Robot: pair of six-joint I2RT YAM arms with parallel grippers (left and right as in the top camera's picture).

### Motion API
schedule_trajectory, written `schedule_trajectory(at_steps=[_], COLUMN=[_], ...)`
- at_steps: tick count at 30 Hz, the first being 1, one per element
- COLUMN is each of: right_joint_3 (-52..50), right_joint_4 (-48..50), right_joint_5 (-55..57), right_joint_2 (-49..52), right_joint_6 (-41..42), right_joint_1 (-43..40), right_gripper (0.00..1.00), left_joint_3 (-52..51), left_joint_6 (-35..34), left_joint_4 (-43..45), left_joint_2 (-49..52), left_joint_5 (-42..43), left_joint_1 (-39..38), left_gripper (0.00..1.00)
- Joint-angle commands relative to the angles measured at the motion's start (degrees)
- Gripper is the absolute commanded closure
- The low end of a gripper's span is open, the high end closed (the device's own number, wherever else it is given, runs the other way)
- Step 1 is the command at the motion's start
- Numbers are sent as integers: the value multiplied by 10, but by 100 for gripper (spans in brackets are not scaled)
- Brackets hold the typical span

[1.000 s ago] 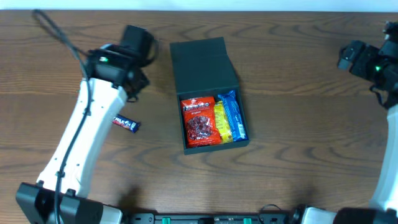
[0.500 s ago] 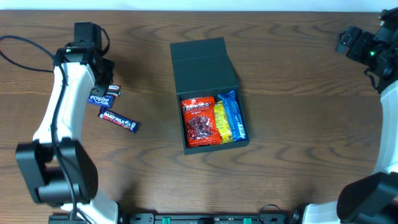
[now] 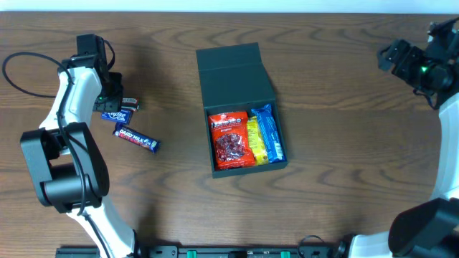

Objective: Pack container
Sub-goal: 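Grasp the green-wrapped bar with the left gripper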

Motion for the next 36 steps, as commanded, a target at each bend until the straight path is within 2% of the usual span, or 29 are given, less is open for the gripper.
schedule_trajectory(at_steps=[1,2,8,18,22,25,26,36], right_joint_3=[7,7,7,7,7,7,7,7], right_joint_4=[-9,-12,-14,-25,-25,-25,-25,-25], right_joint_5=[-9,-13,-34,-47,-47,-47,-47,-47], right_joint_2=[4,4,4,4,4,4,4,4], right_joint_6=[42,46,66,71,71,71,71,71], right_joint_1=[-3,-3,-3,-3,-2,-1,-1,-1], right_gripper=[1,1,1,1,1,1,1,1], left_joint_3=[-4,-4,-4,-4,-4,-4,-4,-4], left_joint_6=[-50,-53,-49,-49,-49,-44,-43,-28], left_joint_4=[3,5,43,53,55,56,57,83], left_joint_2=[24,28,46,70,73,74,74,74], left_joint_5=[-26,-30,-42,-42,-47,-53,-53,-57], left_joint_1=[3,4,4,5,5,5,5,5], left_gripper=[80,78,76,76,70,53,50,46])
